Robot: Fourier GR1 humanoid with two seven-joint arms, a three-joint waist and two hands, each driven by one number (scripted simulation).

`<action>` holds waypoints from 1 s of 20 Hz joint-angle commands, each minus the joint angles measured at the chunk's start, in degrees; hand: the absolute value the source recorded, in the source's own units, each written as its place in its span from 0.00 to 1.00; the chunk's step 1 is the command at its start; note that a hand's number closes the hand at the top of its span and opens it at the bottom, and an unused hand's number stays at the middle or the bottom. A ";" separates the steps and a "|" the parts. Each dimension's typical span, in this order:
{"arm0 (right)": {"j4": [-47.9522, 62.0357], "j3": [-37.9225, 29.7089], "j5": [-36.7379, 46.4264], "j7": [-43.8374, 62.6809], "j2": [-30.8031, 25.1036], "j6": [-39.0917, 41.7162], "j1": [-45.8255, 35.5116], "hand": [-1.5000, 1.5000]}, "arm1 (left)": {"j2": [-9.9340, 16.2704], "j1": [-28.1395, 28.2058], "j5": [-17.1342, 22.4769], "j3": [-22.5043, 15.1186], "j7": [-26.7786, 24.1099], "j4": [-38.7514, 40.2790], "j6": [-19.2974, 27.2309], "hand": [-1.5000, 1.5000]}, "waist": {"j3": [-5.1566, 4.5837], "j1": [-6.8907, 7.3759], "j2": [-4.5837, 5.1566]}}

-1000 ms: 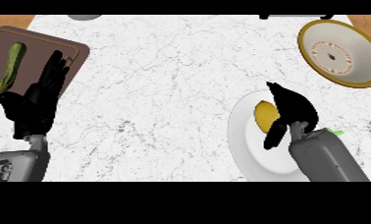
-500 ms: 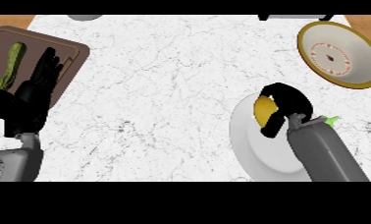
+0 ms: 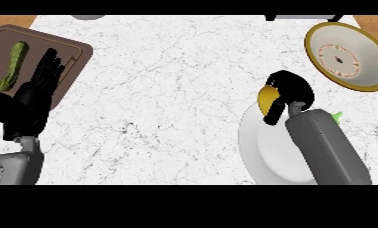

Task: Pick the lemon from the plate and place it in the bowl

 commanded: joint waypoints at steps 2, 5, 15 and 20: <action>14.18 -9.17 1.54 7.14 -0.78 -6.25 -14.13 1.00 | -1.14 -1.17 -0.75 -1.65 0.12 -1.09 0.16 0.50 | 0.52 3.15 1.48; 21.73 -10.78 4.12 11.34 0.13 -11.86 -20.40 1.00 | -1.07 -2.50 -1.01 -2.25 0.38 -0.36 -0.38 0.50 | 0.54 4.52 2.00; 25.37 -5.66 18.42 20.78 -5.15 -23.54 -36.12 1.00 | -0.74 -0.46 -0.63 -0.80 -0.79 1.29 -1.02 0.50 | 0.32 1.62 0.64; 27.18 -7.40 21.21 25.04 -3.87 -31.16 -40.99 1.00 | -3.23 -0.51 -2.98 -2.75 -1.02 1.30 1.22 0.50 | 0.39 1.18 0.75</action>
